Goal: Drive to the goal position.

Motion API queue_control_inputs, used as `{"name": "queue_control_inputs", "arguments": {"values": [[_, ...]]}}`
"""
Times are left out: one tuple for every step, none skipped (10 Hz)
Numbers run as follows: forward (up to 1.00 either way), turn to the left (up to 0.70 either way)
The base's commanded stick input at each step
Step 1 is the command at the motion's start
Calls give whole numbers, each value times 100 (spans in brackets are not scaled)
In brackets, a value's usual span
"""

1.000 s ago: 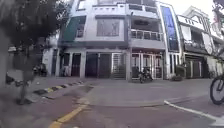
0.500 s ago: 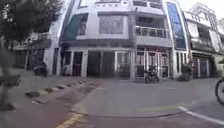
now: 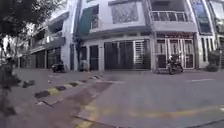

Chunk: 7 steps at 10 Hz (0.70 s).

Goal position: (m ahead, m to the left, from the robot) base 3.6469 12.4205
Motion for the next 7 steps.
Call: {"name": "queue_control_inputs", "arguments": {"values": [[100,0],[100,0],[100,9],[100,38],[100,40],[100,40],[100,40]]}}
